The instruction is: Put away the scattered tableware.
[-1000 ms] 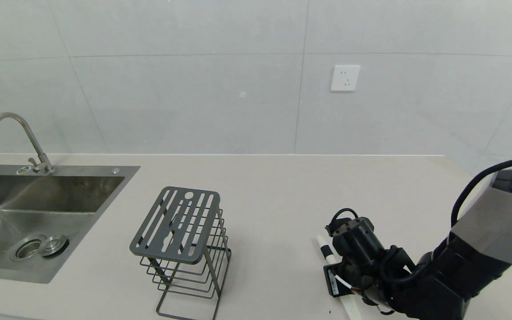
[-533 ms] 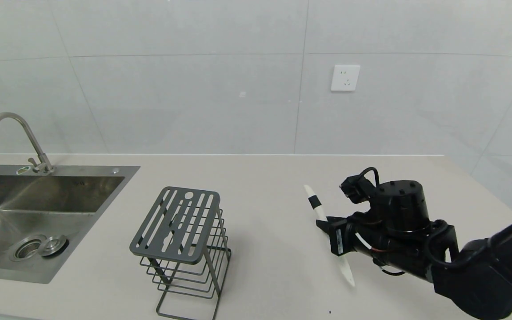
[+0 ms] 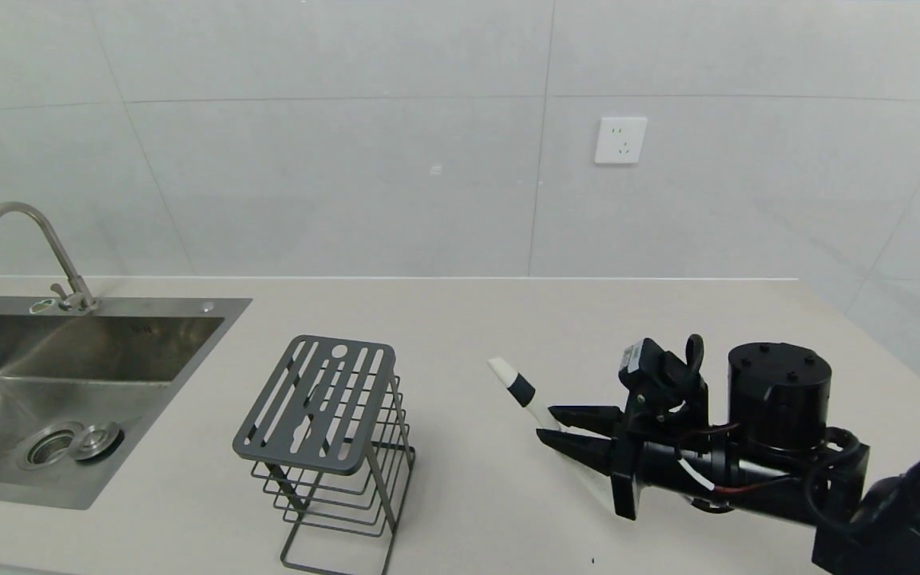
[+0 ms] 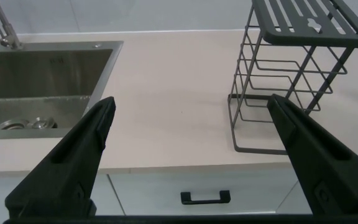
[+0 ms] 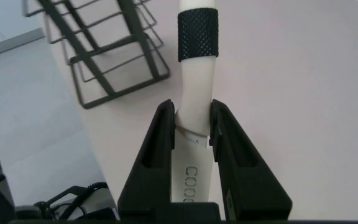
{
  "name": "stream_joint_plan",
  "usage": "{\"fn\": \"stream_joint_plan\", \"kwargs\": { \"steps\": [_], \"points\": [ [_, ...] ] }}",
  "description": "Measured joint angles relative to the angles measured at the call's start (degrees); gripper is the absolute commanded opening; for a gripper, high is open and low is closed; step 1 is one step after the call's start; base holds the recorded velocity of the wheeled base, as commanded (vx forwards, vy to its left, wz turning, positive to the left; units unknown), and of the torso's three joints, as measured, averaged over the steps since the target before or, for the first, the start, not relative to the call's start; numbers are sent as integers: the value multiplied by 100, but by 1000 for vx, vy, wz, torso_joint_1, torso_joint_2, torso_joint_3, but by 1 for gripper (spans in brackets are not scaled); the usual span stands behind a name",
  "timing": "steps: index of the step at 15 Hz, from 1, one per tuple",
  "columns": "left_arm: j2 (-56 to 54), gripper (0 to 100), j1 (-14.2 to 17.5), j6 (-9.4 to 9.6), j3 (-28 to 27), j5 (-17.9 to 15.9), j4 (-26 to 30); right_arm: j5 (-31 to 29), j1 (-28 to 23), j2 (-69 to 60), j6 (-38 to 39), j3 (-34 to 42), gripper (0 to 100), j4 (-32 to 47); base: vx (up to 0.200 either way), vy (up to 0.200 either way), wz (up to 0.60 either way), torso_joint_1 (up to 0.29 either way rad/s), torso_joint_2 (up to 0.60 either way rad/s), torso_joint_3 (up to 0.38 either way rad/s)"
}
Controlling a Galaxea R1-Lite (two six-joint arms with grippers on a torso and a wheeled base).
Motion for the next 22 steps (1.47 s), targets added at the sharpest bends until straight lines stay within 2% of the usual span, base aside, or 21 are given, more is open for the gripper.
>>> {"fn": "stream_joint_plan", "kwargs": {
  "steps": [2, 3, 5, 7, 8, 9, 12, 14, 16, 19, 22],
  "points": [
    [0, 100, 0, 74, 0, -60, -850, 27, 17, 2, -7, 130, 0, -288, 0, 0, 0, 0, 0, 0],
    [0, 100, 0, 93, 0, -128, -1443, 35, 30, 2, -2, 210, 0, -428, 0, 0, 0, 0, 0, 0],
    [0, 100, 0, 52, 0, -884, -1876, 185, 66, 2, -7, 434, 0, -734, 0, 0, 0, 0, 0, 0],
    [0, 100, 0, -29, -2, -1713, -1796, 266, 151, -16, -10, 596, 0, -901, 0, 0, 0, 0, 0, 0],
    [10, 100, 0, -57, -18, -1918, -1764, 268, 193, -27, -5, 629, 0, -923, 0, 0, 0, 0, 0, 0],
    [65, 100, 7, -129, -176, -2313, -1712, 268, 308, -52, 9, 644, 0, -948, 0, 0, 0, 0, 0, 0],
    [707, 100, -21, -340, -886, -2876, -1707, 271, 653, -99, 37, 612, 0, -981, 0, 0, 0, 0, 0, 0],
    [1371, 100, -134, -368, -1143, -3319, -1730, 271, 724, -113, 48, 591, 0, -1175, 0, 0, 0, 0, 0, 0],
    [2052, 100, -374, -363, -1268, -3733, -1807, 271, 752, -133, 59, 607, 0, -1254, 0, 0, 0, 0, 0, 0],
    [2845, 100, -936, -351, -1320, -3900, -2196, 263, 855, -196, 59, 563, 0, -1271, 0, 0, 0, 0, 0, 0],
    [3855, 100, -1446, -197, -1336, -3911, -3092, 262, 945, -286, 59, 491, 0, -1306, 0, 0, 0, 0, 0, 0]
  ]
}}
